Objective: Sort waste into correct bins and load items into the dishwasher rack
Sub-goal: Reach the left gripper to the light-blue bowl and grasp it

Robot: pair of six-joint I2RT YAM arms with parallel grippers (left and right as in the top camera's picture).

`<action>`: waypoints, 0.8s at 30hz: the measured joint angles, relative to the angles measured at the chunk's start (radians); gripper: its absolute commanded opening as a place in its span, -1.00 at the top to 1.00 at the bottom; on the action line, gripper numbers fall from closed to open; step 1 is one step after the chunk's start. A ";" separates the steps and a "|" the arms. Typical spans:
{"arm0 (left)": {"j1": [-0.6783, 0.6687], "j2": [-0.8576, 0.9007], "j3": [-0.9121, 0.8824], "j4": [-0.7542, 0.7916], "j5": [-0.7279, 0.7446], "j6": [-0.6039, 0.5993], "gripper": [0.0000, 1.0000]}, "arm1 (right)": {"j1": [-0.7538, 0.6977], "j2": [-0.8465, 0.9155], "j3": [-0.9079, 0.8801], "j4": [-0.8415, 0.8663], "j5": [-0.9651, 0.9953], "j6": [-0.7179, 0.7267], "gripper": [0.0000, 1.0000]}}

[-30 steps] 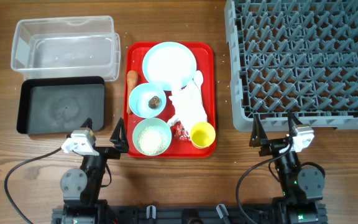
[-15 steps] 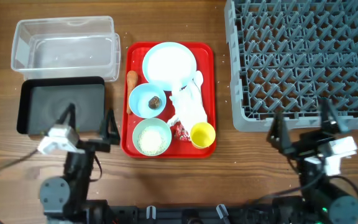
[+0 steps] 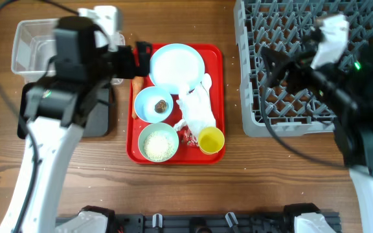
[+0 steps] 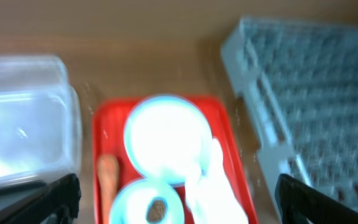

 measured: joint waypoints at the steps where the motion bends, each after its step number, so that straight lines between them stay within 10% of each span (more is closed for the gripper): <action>1: -0.024 0.039 0.003 -0.029 0.005 0.000 -1.00 | 0.000 0.048 0.003 -0.008 -0.034 0.000 -0.99; 7: -0.120 0.246 0.004 -0.113 0.130 0.000 -0.97 | 0.000 0.211 0.003 -0.058 -0.196 0.002 -0.70; 12: -0.169 0.437 0.008 -0.170 0.106 -0.077 -0.37 | 0.000 0.253 0.003 -0.096 -0.198 -0.003 -0.58; 24: -0.204 0.626 0.008 -0.173 -0.114 -0.245 0.36 | 0.000 0.256 0.003 -0.156 -0.183 -0.003 -0.52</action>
